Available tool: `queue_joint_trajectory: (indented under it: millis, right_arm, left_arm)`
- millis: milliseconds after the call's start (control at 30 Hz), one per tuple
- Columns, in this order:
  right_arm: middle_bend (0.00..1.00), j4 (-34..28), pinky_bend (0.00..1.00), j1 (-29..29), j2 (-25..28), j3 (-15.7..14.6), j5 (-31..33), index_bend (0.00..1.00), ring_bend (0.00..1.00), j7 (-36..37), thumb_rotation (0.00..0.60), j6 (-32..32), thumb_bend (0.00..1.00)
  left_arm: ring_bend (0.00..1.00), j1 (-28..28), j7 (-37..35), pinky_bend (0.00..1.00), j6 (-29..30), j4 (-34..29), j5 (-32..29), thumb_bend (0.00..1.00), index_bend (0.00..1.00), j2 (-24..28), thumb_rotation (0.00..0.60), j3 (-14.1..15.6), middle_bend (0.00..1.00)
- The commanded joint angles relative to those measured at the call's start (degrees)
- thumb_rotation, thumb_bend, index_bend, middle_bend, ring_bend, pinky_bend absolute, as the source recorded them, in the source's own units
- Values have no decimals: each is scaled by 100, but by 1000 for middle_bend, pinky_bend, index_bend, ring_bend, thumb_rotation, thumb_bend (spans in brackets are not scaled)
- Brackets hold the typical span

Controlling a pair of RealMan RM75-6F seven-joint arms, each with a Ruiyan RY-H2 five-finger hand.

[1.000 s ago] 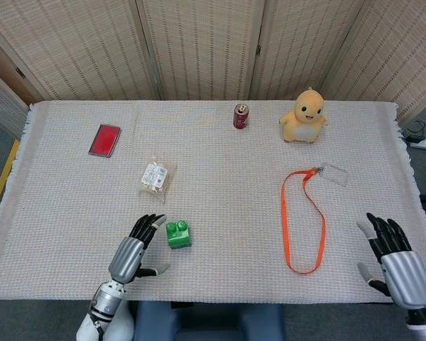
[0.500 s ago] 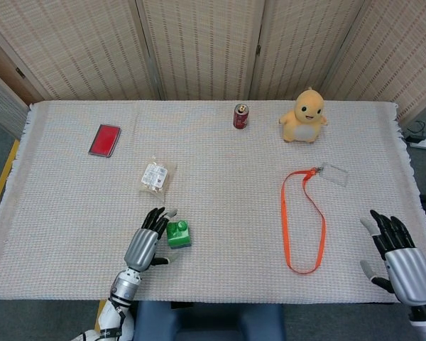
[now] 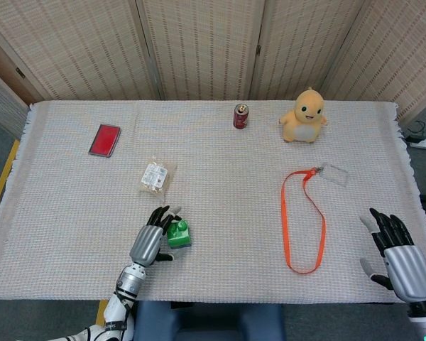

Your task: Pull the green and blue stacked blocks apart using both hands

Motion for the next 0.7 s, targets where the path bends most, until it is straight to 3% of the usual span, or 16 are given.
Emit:
queue_joint_trajectory:
  millis: [33,700]
  right_arm:
    - [0,12,0,2,-6,5,5,0,0,-4,600,0,389]
    - [0,29,0,49,-57,57,157,0,0,-95,600,-124,389]
  left_arm:
    - [25,-40,1,0,-52,45,-71,224,86,-41,600,-41,322]
    - [116,-237,-202,0,-250,204,-365,226,122,-106,600,-184,485]
